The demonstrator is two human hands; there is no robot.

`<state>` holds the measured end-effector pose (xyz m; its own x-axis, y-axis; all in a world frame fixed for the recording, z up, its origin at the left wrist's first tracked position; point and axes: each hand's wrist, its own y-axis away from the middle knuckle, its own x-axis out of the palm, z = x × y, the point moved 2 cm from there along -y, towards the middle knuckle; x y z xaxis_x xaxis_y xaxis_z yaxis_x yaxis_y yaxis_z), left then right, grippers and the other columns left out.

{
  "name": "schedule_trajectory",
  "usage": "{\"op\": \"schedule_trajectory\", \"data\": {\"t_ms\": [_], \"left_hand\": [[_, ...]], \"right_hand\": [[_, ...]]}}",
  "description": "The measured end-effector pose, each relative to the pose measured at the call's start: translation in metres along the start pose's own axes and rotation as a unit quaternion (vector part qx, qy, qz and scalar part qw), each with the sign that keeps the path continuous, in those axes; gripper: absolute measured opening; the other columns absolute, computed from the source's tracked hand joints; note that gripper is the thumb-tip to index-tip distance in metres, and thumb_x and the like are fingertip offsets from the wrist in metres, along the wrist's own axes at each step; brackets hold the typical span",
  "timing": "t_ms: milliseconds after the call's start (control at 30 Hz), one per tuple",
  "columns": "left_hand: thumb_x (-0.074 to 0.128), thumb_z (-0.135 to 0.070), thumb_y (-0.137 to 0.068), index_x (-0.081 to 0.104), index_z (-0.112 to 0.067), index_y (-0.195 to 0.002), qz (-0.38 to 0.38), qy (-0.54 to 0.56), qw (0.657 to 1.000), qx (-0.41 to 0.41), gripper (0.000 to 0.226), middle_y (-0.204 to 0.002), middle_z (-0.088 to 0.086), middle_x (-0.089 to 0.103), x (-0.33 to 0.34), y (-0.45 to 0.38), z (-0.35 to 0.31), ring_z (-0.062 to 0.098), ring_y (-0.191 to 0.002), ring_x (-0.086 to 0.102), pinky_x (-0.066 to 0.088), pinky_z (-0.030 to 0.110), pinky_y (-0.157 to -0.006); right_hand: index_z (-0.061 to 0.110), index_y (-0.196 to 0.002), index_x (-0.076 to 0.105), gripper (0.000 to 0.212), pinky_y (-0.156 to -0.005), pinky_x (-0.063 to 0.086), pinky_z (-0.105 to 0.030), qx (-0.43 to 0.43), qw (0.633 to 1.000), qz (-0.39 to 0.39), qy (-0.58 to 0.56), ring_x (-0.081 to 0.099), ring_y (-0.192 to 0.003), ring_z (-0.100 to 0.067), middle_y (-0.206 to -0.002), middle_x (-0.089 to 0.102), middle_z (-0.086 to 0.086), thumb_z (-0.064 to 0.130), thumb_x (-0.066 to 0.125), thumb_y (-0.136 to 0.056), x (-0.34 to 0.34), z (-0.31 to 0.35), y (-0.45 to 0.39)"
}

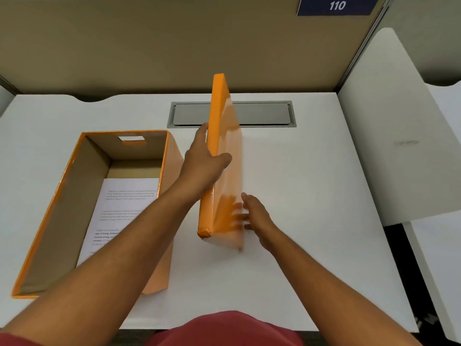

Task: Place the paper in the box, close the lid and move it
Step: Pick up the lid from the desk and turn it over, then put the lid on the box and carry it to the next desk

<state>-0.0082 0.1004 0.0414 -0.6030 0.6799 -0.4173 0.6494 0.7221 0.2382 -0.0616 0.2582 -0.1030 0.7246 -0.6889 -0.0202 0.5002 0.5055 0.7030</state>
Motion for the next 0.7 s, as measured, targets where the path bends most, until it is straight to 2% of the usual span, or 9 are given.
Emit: {"op": "schedule_trajectory", "data": {"t_ms": [100,167,267,333,400,567,633,700], "left_hand": [[0.070,-0.024,-0.093,0.024,-0.046,-0.158,0.012,0.058,0.998,-0.025,0.082,-0.142,-0.008,0.052,-0.013,0.006,0.012,0.019,-0.108,0.063,0.053,0.026,-0.064],[0.068,-0.023,-0.092,0.024,-0.050,-0.157,0.026,0.088,0.995,-0.034,0.083,-0.137,-0.010,0.055,-0.027,0.012,0.021,0.018,-0.106,0.066,0.058,0.028,-0.064],[0.067,-0.025,-0.087,0.028,-0.056,-0.147,0.043,0.121,0.991,-0.044,0.079,-0.128,-0.017,0.056,-0.057,0.018,0.034,0.020,-0.104,0.068,0.063,0.029,-0.062],[0.070,-0.025,-0.085,0.032,-0.054,-0.142,0.035,0.128,0.990,-0.053,0.074,-0.133,-0.009,0.058,-0.080,0.020,0.041,0.026,-0.106,0.070,0.066,0.041,-0.072],[0.073,-0.027,-0.085,0.037,-0.047,-0.142,0.004,0.132,0.990,-0.048,0.070,-0.135,-0.005,0.062,-0.106,0.020,0.048,0.027,-0.108,0.072,0.065,0.047,-0.081],[0.078,-0.048,-0.086,0.055,-0.032,-0.141,-0.096,0.092,0.991,-0.020,0.061,-0.129,-0.007,0.069,-0.189,0.021,0.071,0.017,-0.109,0.071,0.062,0.044,-0.088],[0.076,-0.053,-0.086,0.060,-0.032,-0.138,-0.129,0.059,0.990,0.001,0.058,-0.121,-0.011,0.071,-0.223,0.027,0.084,0.011,-0.103,0.072,0.061,0.038,-0.084],[0.070,-0.058,-0.089,0.061,-0.033,-0.139,-0.162,0.015,0.987,0.019,0.057,-0.111,-0.019,0.068,-0.251,0.035,0.098,0.003,-0.094,0.068,0.055,0.027,-0.074]], "right_hand": [[0.023,-0.136,0.053,0.059,-0.091,0.058,-0.049,-0.015,0.999,-0.031,-0.016,0.064,-0.109,-0.028,-0.130,0.062,-0.005,0.066,0.039,-0.098,-0.001,0.001,-0.003],[0.023,-0.133,0.056,0.058,-0.092,0.056,-0.045,-0.027,0.997,-0.069,-0.019,0.063,-0.107,-0.022,-0.124,0.063,0.002,0.067,0.040,-0.097,-0.007,0.004,-0.001],[0.031,-0.127,0.057,0.049,-0.076,0.049,-0.033,-0.063,0.992,-0.105,-0.038,0.062,-0.097,-0.010,-0.114,0.064,0.011,0.067,0.044,-0.097,-0.012,0.010,0.006],[0.029,-0.126,0.059,0.049,-0.071,0.050,-0.031,-0.102,0.986,-0.126,-0.036,0.065,-0.099,-0.012,-0.119,0.067,0.007,0.066,0.048,-0.096,-0.006,0.018,0.013],[0.031,-0.128,0.058,0.048,-0.072,0.052,-0.032,-0.146,0.978,-0.147,-0.022,0.068,-0.100,-0.013,-0.122,0.068,0.005,0.065,0.051,-0.095,0.008,0.031,0.022],[0.028,-0.140,0.051,0.055,-0.087,0.054,-0.041,-0.219,0.957,-0.185,0.034,0.065,-0.108,-0.019,-0.131,0.062,0.005,0.063,0.051,-0.097,0.067,0.064,0.053],[0.029,-0.140,0.051,0.055,-0.082,0.052,-0.035,-0.241,0.951,-0.185,0.059,0.064,-0.104,-0.015,-0.125,0.059,0.009,0.063,0.050,-0.097,0.097,0.067,0.067],[0.029,-0.140,0.052,0.055,-0.072,0.048,-0.024,-0.259,0.944,-0.184,0.085,0.062,-0.095,-0.005,-0.121,0.059,0.011,0.063,0.051,-0.097,0.126,0.064,0.080]]}}
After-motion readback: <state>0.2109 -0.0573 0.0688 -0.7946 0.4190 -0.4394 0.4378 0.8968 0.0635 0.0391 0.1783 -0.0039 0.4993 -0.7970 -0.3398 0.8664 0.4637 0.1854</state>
